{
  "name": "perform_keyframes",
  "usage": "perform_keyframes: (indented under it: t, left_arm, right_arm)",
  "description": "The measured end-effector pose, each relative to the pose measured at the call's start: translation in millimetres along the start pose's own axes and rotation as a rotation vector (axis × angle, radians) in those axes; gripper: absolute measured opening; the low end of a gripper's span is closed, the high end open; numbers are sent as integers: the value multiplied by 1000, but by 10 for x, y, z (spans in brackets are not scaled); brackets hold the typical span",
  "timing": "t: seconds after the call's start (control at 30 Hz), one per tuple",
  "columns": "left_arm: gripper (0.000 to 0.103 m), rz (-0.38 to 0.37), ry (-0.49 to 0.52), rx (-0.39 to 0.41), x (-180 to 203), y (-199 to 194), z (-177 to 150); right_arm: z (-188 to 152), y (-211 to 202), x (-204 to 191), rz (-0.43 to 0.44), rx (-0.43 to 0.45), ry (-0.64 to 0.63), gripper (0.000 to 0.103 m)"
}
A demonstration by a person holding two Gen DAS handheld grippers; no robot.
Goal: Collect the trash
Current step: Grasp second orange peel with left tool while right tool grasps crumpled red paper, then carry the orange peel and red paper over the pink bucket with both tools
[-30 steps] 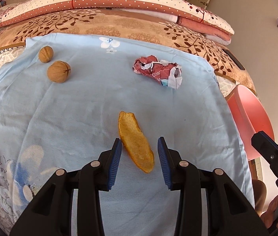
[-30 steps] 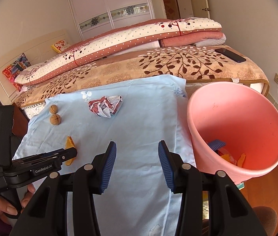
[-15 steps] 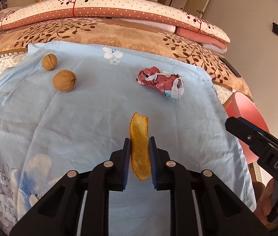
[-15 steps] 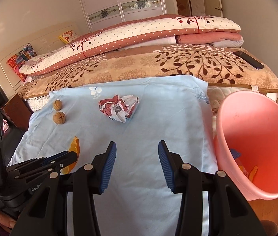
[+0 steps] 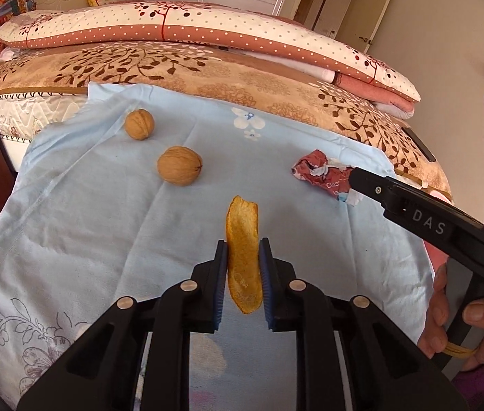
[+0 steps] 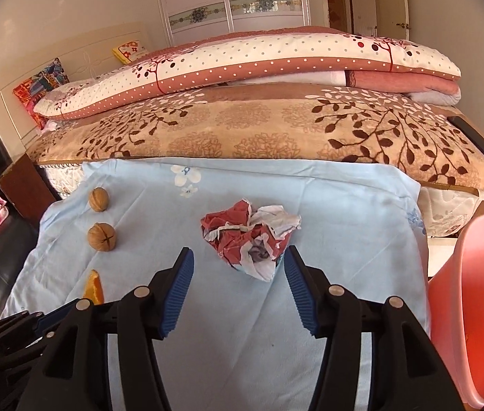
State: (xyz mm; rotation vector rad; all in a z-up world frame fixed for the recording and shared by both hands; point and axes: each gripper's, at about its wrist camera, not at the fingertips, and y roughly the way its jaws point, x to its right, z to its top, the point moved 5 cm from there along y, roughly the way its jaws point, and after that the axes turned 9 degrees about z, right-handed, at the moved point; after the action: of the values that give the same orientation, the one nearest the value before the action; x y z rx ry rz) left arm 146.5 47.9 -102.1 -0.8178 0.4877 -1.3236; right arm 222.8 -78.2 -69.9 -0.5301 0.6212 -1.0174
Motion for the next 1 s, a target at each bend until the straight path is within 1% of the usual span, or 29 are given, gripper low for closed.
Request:
perform_keyframes:
  t: [0.07, 0.17, 0.27, 0.33, 0.37, 0.4, 0.47, 0.5, 0.6, 0.77, 1.0]
  left_arm:
    - [18, 9, -11, -3, -56, 17, 18]
    - [18, 15, -24, -8, -118, 39, 36]
    - [18, 16, -32, -13, -155, 50, 38]
    - [18, 18, -33, -16, -166, 50, 38]
    - [18, 18, -32, -16, -171, 49, 39]
    - [18, 19, -33, -16, -177, 50, 42]
    - [18, 21, -32, -16, -182, 51, 46]
    - [18, 22, -31, -15, -184, 51, 46]
    - [18, 26, -25, -15, -169, 49, 44]
    - [18, 36, -10, -5, -123, 44, 58]
    - [18, 55, 21, 23, 2, -4, 71]
  right_arm:
    - [40, 79, -10, -4, -5, 5, 58]
    - [64, 196, -34, -32, -15, -21, 59]
    - [44, 328, -13, -66, -41, -32, 59]
    - [4, 402, 24, -77, -67, -17, 58]
    - [-17, 430, 49, -68, -78, 1, 56]
    - [-43, 448, 69, -50, -87, 21, 45]
    - [-71, 437, 94, -28, -86, 45, 42]
    - [-78, 420, 90, -23, -84, 45, 40]
    - [-106, 324, 60, -7, -73, 35, 39]
    - [-188, 24, -5, 32, -40, 41, 39]
    - [-332, -424, -93, 45, 15, 2, 39]
